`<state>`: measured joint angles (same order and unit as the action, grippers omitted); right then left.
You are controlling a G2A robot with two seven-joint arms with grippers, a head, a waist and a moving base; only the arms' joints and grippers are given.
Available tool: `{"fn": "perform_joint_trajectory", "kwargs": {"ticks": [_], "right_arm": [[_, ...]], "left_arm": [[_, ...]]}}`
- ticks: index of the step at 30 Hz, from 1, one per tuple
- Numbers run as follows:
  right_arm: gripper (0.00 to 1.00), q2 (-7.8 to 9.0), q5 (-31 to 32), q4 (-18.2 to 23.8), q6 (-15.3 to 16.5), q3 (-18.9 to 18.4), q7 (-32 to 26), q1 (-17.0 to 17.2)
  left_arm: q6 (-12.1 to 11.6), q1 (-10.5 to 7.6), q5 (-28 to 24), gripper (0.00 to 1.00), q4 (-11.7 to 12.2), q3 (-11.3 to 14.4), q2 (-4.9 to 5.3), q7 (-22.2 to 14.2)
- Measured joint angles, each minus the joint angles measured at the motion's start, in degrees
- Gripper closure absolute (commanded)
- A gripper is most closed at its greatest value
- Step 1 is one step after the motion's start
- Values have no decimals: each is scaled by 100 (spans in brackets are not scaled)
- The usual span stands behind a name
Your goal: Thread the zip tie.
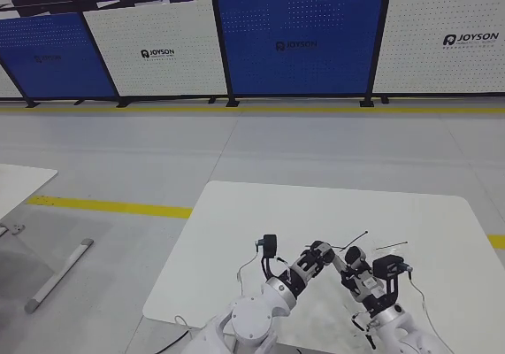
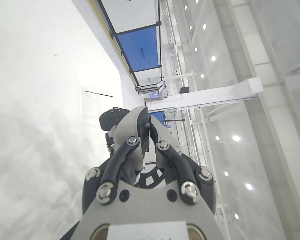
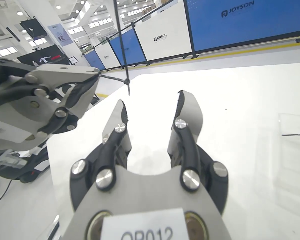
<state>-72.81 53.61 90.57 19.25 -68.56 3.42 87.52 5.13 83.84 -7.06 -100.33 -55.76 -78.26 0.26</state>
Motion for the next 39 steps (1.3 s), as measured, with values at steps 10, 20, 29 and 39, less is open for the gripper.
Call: {"fn": "perform_joint_trajectory", "kwargs": {"ticks": [10,20,29,39], "right_arm": [[71,6,8,41,5,-16,23,4],[84,10,78,53,24,10,80,-1],[83,13,90,51,22,21,62,-11],[90,14,60,26,17,13,61,-22]], "left_arm": [[59,-42,52,100,26,97,-7,-37],[97,-87,62,100,64,109,-8,-37],[138,-134,126,100,126,108,-12,54],[141,-149,161,100,168,110,-9,25]]}}
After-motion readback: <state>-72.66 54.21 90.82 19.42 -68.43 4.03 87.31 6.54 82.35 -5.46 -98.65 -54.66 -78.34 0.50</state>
